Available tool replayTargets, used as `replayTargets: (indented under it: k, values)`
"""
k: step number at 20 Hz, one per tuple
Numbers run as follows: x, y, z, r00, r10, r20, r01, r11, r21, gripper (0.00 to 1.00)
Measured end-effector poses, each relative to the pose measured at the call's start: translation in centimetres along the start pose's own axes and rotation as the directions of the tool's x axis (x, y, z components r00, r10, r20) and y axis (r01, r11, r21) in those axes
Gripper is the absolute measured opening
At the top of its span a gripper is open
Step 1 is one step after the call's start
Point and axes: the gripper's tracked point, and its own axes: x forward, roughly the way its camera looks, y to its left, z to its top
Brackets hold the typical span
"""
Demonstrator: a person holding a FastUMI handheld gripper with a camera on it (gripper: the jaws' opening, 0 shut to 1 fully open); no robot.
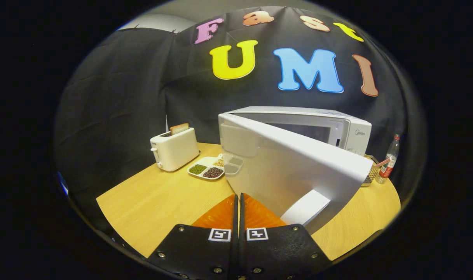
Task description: Open the microwave, put the food inside, and close the microwave door.
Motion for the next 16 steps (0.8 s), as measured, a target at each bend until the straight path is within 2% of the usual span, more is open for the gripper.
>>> replayTargets:
  k: [16]
  values:
    - [5.4, -10.9, 4.3, 0.979, -0.198, 0.056, 0.194, 0.979, 0.069, 0.00]
